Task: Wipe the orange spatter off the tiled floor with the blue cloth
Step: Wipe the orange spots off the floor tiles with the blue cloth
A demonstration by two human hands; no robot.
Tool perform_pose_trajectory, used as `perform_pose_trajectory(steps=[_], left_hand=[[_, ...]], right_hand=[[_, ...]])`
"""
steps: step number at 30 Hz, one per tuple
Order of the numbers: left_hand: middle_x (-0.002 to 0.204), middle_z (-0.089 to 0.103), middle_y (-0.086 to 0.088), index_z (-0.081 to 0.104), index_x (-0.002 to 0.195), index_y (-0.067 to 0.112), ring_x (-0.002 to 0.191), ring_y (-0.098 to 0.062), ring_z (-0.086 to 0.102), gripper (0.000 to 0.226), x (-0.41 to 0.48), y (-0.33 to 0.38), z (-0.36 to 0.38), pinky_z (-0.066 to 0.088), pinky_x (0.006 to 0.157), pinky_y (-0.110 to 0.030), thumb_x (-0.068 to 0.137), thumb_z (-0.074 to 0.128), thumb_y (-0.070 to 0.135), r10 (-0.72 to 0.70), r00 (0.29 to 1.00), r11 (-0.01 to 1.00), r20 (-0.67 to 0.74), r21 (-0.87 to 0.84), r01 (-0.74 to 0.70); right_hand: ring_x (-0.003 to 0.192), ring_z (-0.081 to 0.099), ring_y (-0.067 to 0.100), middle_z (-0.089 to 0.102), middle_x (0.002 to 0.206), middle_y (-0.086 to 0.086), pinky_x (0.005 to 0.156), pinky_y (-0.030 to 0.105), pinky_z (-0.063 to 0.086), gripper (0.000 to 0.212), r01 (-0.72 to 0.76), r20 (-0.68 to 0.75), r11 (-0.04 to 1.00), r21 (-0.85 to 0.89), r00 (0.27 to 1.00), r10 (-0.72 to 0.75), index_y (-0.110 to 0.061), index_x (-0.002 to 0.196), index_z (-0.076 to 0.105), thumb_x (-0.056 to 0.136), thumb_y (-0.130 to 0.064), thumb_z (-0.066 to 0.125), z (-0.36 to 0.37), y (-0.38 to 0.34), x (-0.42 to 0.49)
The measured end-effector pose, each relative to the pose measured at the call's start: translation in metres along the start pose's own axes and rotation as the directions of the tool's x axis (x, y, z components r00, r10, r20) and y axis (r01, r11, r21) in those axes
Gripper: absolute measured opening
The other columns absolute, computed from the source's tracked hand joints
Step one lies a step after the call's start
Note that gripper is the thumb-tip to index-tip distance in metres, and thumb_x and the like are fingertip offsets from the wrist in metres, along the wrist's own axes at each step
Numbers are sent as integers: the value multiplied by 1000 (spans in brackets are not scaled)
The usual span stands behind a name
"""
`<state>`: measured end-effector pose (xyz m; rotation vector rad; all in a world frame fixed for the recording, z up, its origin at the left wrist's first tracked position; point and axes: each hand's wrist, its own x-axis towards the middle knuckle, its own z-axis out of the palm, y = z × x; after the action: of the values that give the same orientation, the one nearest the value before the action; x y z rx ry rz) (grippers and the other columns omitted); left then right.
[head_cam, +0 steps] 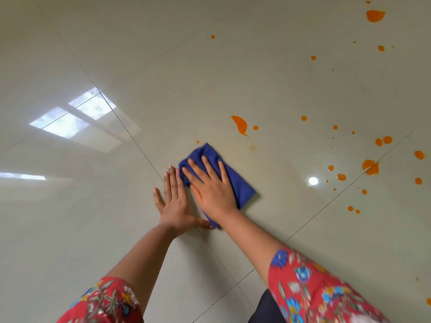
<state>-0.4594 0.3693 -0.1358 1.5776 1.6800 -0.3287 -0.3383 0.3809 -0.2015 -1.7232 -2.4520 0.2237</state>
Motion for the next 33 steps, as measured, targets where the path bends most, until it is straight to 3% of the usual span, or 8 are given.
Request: perform_pose_trajectory(steps=[3,8,15,22,26,28,30,33], left_hand=[[140,-52,3,-41,137,18,130,-12,-48,168,-2,1,-2,-28,107,-47,33,74,81,-6,1000,1000,13,-5,6],[140,-53,4,-40,139,18,129,-12,-49,168,-2,0,-3,-26,108,-49,32,74,81,-22,999,1000,34,3,22],[148,-44,-1,-36,141,25,131,-18,-46,159,26,42,-19,-23,109,-49,41,80,71,42,999,999,-34,25,-41],[138,-56,-1,-42,137,27,126,-17,-52,166,53,55,-19,-26,108,-50,33,78,75,92,995,993,37,76,-95],[137,-57,-2,-43,136,25,126,-17,-52,165,55,61,-22,-25,109,-51,35,78,75,77,996,993,51,90,-81],[137,-57,-2,-44,135,26,126,-17,-52,164,52,61,-22,-25,109,-51,37,79,74,76,995,992,66,96,-82],[137,-57,-1,-44,135,28,126,-17,-52,165,52,59,-22,-25,109,-51,36,79,73,74,994,994,79,75,-80],[137,-57,-1,-44,136,27,127,-17,-52,166,51,62,-24,-25,109,-52,35,78,76,74,994,993,79,89,-81]], right_hand=[[142,34,24,37,154,-8,117,52,20,50,-3,37,1000,-21,999,4,-34,145,41,96,-38,31,-4,23,65],[146,27,21,31,157,-9,117,51,15,49,-404,-104,915,-14,910,400,-35,148,35,99,-41,33,-11,73,40],[144,32,23,34,155,-9,117,53,21,50,-120,-51,992,-50,992,117,-32,147,38,99,-41,31,-10,65,53],[145,27,23,28,158,-9,114,56,16,53,-595,-147,804,0,795,589,-35,149,32,97,-44,28,-21,120,24],[143,32,22,33,156,-5,116,45,21,52,-181,-67,983,-8,981,180,-26,148,38,98,-39,32,-9,70,34],[141,36,22,37,154,-4,114,44,26,52,-109,-16,994,-14,994,109,-26,146,41,97,-38,29,-17,90,80],[141,36,25,37,154,-1,113,46,28,55,-256,11,966,-19,966,257,-25,146,42,95,-37,24,-25,130,105],[145,29,23,31,157,-2,115,46,24,53,-595,-134,803,36,793,594,-26,149,36,99,-40,26,-27,161,67]])
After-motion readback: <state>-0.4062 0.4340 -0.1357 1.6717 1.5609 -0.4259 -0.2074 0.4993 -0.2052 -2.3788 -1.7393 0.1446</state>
